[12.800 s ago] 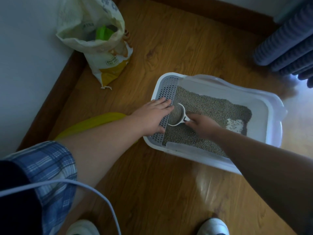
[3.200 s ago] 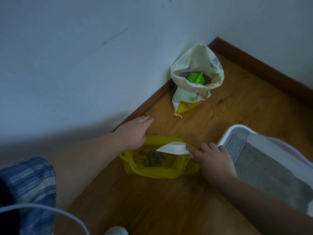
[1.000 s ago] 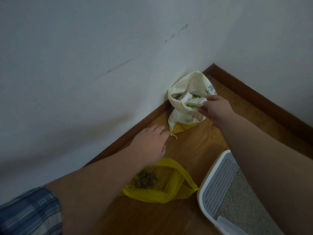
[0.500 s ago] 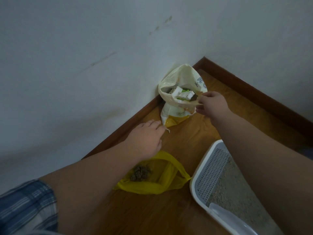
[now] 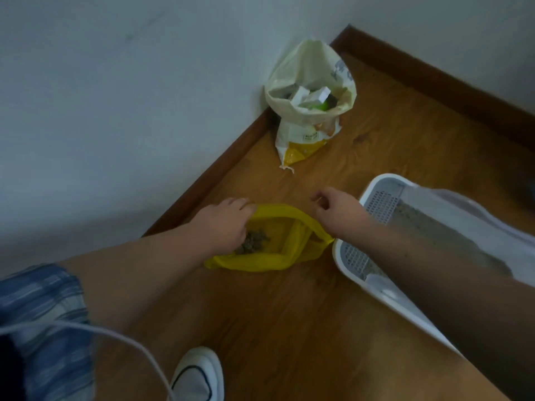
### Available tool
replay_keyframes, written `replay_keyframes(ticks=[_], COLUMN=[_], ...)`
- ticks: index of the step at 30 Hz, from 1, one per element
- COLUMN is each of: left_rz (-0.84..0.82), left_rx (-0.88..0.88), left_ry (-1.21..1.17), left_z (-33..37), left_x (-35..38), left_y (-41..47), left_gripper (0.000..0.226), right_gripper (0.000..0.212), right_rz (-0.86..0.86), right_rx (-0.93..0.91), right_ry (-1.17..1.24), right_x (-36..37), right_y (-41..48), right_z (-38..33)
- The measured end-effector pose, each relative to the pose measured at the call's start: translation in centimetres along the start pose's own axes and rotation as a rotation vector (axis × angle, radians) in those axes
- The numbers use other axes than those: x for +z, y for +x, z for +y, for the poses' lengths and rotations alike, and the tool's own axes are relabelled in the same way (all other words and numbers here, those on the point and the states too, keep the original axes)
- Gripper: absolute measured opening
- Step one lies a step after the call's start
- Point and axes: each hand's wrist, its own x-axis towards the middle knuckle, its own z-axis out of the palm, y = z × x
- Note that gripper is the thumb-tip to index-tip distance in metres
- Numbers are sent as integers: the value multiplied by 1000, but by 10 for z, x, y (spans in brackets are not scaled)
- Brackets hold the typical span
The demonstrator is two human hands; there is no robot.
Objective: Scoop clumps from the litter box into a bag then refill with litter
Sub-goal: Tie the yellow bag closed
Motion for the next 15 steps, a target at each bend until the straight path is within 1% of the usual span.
replay_keyframes(ticks=[3,5,7,10,12,15], left_rz=[-60,-102,-137,-167,-155,-131], left_rx=[-38,-90,-142,-215,-262,-349], left_ry=[14,-28,-100,-151,-181,-258], left_z=[-7,-14,-22,-33,-40,-48], left_x=[11,19,29,39,46,59], left_y=[-6,-8,-8,-9,-11,-12], left_gripper=[61,62,63,67,67,71], right_gripper=[35,38,40,46,48,53], right_rz=[-49,-101,-138,-137,-108,-91], right_rx=[-65,-73,-81,-108,-110,-76], right_ry=[-292,-455,-532,-653,-748,-805], right_x=[14,24,33,43,47,47], right_y=[-6,-10,-14,-16,-15,-15], right_z=[10,13,15,18,21,19])
